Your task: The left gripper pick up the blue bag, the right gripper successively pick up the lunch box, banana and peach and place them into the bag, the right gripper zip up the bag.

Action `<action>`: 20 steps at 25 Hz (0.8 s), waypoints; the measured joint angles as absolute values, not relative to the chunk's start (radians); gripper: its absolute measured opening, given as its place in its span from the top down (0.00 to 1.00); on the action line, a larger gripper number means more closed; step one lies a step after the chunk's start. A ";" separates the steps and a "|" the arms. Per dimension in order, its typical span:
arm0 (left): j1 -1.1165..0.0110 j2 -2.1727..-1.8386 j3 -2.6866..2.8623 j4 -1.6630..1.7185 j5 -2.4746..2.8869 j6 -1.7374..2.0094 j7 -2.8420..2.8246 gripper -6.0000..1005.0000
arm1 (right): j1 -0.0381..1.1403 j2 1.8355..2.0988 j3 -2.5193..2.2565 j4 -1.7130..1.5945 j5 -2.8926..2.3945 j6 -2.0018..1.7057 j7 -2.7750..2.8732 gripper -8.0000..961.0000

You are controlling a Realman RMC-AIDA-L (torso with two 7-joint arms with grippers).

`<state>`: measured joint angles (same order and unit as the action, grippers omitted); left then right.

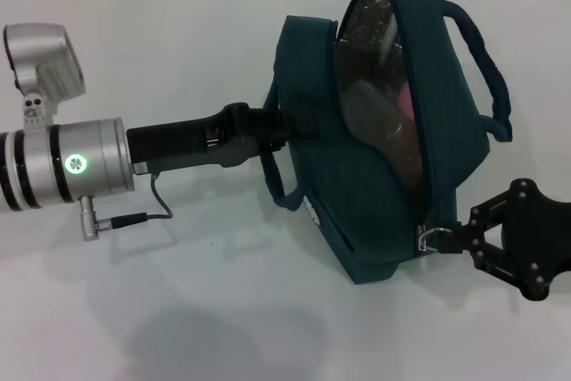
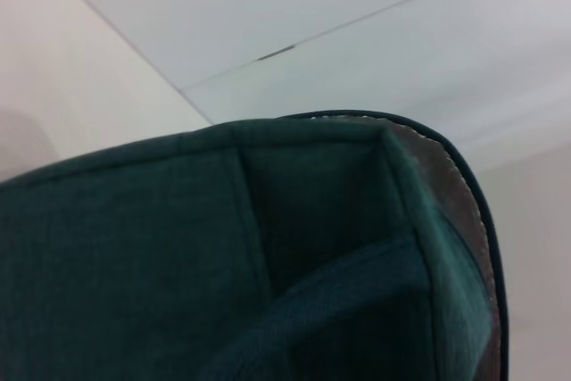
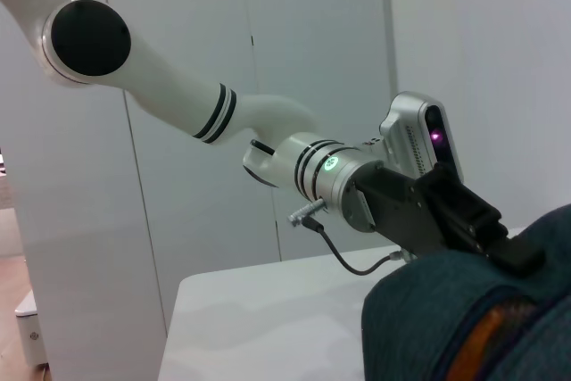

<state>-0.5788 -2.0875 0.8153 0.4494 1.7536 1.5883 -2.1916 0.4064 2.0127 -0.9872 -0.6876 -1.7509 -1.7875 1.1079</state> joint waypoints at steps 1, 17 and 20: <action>-0.578 -2.087 0.815 0.449 1.752 1.592 -2.176 0.88 | 0.406 2.013 -0.987 -0.691 -1.750 -1.789 1.107 0.99; -0.494 -2.083 0.804 0.454 1.546 1.645 -1.798 0.36 | 0.380 2.013 -0.986 -0.775 -1.598 -1.823 1.141 0.99; -0.474 -2.082 0.804 0.458 1.531 1.645 -1.780 0.30 | 0.384 2.013 -0.986 -0.786 -1.562 -1.798 1.160 0.99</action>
<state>-0.4743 -2.0822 0.8037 0.4581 1.5313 1.6447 -1.7796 0.3841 2.0126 -0.9864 -0.7856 -1.5616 -1.7985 1.1597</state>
